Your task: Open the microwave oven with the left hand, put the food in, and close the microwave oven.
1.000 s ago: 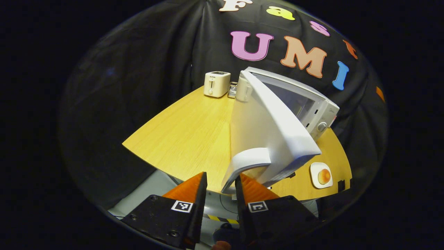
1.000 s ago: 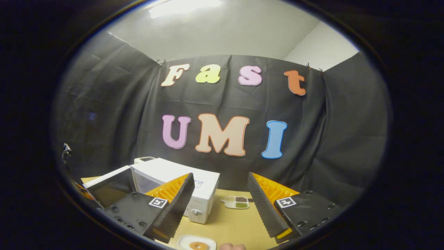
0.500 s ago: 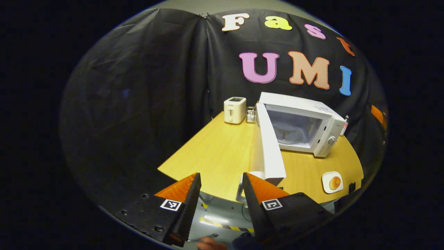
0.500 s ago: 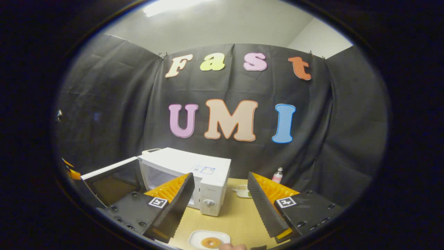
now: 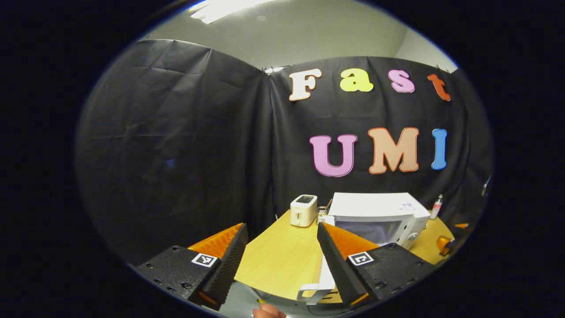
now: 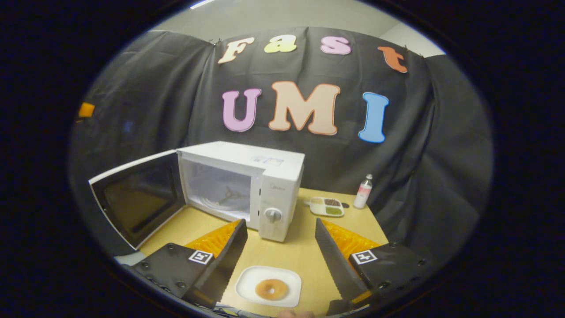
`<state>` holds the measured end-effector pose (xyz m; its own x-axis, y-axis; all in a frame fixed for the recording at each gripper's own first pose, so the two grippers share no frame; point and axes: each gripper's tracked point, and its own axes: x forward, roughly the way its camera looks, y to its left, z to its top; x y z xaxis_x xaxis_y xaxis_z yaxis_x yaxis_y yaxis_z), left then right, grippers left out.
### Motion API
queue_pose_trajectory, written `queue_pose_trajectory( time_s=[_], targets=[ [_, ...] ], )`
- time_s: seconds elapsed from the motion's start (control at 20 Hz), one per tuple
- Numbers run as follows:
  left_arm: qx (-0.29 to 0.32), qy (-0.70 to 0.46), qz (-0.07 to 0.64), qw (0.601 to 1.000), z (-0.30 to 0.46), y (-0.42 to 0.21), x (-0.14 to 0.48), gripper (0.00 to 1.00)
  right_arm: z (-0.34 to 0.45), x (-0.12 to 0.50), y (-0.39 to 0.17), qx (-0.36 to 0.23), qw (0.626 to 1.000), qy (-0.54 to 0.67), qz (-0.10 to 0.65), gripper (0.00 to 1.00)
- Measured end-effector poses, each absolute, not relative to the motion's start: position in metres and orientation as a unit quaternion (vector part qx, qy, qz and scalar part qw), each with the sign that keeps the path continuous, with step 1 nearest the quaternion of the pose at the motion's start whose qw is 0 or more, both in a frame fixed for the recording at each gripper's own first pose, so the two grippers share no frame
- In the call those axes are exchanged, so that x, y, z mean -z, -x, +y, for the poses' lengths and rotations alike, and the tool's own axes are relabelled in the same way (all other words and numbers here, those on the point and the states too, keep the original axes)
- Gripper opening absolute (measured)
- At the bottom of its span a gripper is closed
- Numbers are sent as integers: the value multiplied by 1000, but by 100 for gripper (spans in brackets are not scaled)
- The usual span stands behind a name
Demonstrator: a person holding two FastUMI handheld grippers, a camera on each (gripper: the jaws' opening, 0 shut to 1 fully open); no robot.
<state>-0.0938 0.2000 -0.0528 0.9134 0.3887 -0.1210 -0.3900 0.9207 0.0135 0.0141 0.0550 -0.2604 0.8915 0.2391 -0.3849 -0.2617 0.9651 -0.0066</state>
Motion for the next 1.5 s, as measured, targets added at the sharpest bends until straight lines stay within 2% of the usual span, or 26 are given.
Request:
queue_pose_trajectory(
  time_s=[0.25, 0.45, 0.7, 1.25, 1.45, 1.5],
  targets=[
    [-195, -12, 21, 981, 187, 85, 22, 95, 57, 330, 8, -138, 956, 46, 254, 98],
    [-182, 9, 35, 983, 173, 79, 31, 94, 59, 382, 23, -145, 940, 53, 303, 98],
    [-183, -1, 34, 983, 172, 78, 29, 94, 54, 425, 31, -123, 926, 38, 354, 98],
    [-190, -12, 49, 981, 179, 82, 38, 94, 55, 468, 42, -107, 904, 41, 413, 99],
    [-188, -19, 49, 981, 178, 83, 37, 94, 56, 474, 47, -95, 900, 4, 424, 99],
    [-185, -20, 49, 981, 178, 82, 36, 94, 57, 473, 47, -91, 901, -5, 425, 93]
  ],
)
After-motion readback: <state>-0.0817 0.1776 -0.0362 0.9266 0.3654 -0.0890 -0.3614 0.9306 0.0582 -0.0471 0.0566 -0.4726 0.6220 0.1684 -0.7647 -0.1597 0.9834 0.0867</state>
